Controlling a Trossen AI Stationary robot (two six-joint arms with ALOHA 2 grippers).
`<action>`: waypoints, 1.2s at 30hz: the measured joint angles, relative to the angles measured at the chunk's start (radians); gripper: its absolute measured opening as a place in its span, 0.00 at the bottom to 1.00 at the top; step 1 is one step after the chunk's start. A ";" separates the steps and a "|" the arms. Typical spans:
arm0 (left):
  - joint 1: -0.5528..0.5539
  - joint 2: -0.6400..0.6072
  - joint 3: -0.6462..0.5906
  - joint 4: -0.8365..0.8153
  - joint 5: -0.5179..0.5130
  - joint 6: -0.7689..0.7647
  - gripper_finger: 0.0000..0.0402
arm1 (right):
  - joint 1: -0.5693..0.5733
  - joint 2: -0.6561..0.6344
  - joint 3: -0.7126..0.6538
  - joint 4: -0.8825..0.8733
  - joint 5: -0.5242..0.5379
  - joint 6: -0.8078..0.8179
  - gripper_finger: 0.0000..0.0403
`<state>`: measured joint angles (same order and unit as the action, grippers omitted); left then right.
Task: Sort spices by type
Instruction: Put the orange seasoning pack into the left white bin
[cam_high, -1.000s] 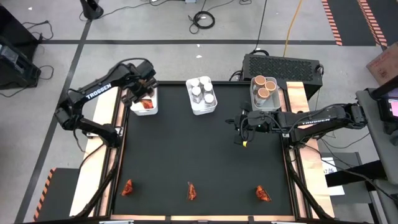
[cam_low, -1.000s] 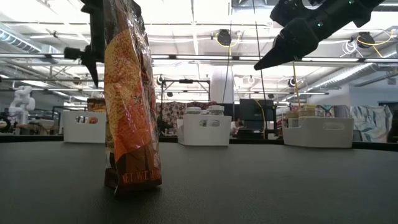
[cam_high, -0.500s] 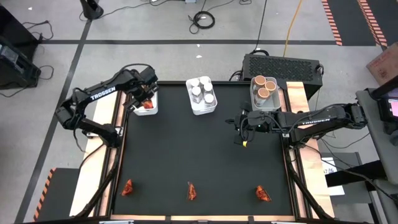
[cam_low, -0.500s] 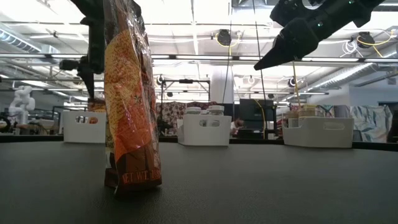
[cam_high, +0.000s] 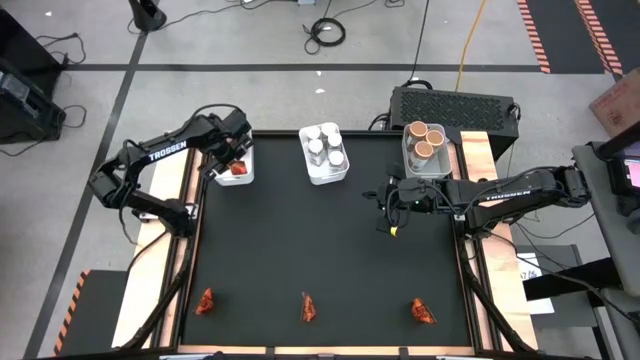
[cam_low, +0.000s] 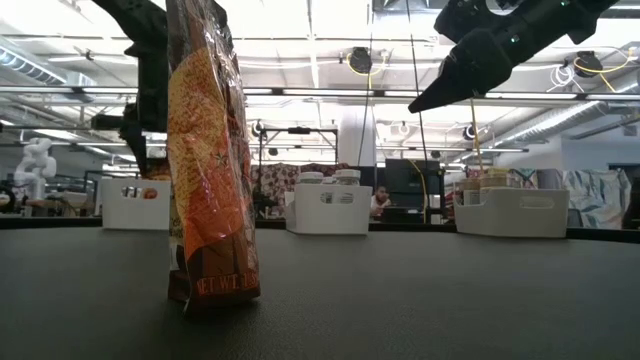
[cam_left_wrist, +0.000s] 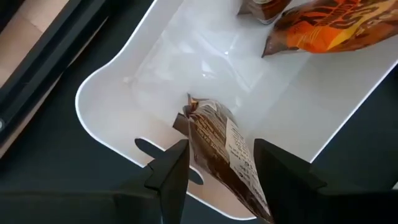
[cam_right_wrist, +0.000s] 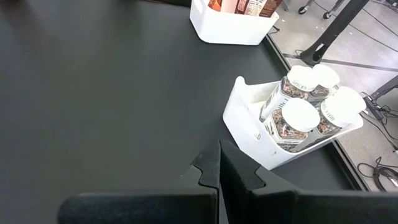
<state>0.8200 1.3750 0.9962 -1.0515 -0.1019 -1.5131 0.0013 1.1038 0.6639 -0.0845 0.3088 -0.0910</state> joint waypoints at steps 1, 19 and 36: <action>0.001 0.000 0.000 0.000 0.000 0.003 0.45 | 0.000 0.000 0.000 0.000 0.000 0.000 0.00; 0.046 0.000 0.000 -0.002 0.050 0.217 0.02 | 0.000 0.000 0.000 0.000 0.000 0.000 0.00; 0.315 0.003 0.095 -0.083 0.173 0.816 0.00 | 0.000 0.000 0.000 0.000 0.000 0.000 0.00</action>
<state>1.1354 1.3776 1.0913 -1.1346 0.0716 -0.6970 0.0016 1.1038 0.6636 -0.0845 0.3088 -0.0910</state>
